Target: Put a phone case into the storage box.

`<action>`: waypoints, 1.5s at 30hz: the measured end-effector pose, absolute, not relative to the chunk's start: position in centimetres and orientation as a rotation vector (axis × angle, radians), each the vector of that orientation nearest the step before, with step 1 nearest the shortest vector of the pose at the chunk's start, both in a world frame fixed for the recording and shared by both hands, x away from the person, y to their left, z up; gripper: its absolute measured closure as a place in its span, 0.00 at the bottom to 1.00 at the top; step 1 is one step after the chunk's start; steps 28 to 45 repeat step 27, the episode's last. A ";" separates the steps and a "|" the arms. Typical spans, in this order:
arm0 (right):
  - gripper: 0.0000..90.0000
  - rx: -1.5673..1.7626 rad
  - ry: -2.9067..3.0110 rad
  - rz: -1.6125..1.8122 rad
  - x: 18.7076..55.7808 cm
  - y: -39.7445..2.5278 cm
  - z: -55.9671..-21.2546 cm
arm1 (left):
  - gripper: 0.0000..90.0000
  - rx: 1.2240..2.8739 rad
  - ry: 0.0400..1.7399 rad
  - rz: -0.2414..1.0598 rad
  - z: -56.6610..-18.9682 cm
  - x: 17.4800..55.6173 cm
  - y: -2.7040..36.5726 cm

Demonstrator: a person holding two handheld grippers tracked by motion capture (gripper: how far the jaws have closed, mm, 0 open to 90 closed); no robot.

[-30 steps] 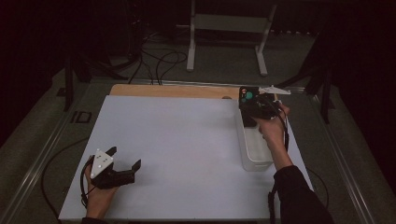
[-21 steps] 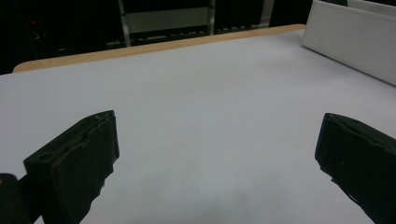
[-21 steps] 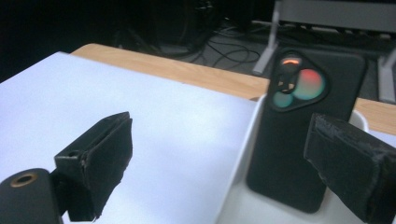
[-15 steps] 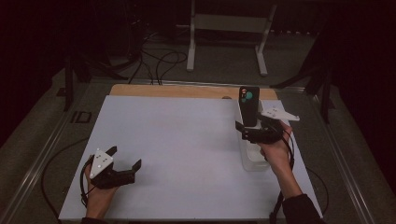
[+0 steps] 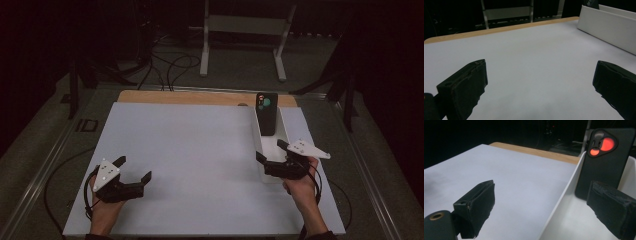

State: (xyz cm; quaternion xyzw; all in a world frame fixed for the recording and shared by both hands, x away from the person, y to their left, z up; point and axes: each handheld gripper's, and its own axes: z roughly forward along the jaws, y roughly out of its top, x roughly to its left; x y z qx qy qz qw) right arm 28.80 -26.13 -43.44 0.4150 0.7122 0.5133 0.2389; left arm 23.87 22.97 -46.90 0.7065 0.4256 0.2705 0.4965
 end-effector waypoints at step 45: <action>0.08 1.058 1.942 1.458 25.2 -27.5 -46.9 | 0.00 1.757 0.976 0.652 -47.3 23.9 22.6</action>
